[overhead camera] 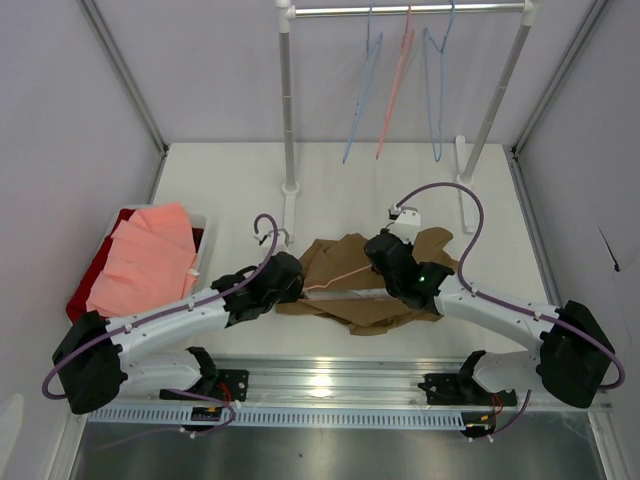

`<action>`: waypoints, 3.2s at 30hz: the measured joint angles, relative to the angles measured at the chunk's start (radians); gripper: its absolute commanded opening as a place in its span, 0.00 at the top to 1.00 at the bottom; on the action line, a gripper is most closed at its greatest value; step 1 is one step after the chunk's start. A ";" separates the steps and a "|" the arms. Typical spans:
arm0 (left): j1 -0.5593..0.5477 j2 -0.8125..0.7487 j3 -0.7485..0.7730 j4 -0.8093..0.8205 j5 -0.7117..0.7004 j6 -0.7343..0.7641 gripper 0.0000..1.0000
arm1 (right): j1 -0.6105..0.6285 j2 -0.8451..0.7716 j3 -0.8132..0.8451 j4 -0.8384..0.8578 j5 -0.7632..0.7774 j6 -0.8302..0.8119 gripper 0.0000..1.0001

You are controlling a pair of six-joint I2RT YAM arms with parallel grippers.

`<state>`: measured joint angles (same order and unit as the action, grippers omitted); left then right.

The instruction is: Place the skirt on the hanger

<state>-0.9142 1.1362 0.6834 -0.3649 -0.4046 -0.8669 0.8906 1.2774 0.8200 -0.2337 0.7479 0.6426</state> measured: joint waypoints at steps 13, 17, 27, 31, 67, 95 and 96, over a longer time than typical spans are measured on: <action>0.000 0.000 -0.042 0.063 0.029 0.003 1.00 | -0.146 -0.001 -0.018 0.045 -0.373 -0.091 0.57; 0.000 0.000 -0.050 0.070 0.040 0.004 1.00 | -0.175 0.011 -0.018 0.061 -0.460 -0.138 0.60; 0.000 0.000 -0.051 0.087 0.050 0.011 1.00 | -0.209 0.041 0.003 0.067 -0.619 -0.230 1.00; 0.000 0.000 -0.054 0.094 0.050 0.011 1.00 | -0.209 0.039 0.003 0.064 -0.620 -0.232 1.00; 0.001 -0.002 -0.051 0.016 0.024 0.002 1.00 | -0.184 -0.122 -0.085 0.074 -0.351 -0.182 1.00; 0.079 0.071 -0.014 0.012 0.099 -0.008 1.00 | -0.166 -0.228 -0.177 0.092 -0.323 -0.146 1.00; 0.079 0.073 -0.014 0.012 0.099 -0.008 1.00 | -0.165 -0.229 -0.179 0.093 -0.323 -0.146 1.00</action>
<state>-0.8349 1.2091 0.6697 -0.3531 -0.3054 -0.8749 0.7254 1.0485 0.6411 -0.1406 0.4244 0.4969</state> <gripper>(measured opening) 0.004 0.066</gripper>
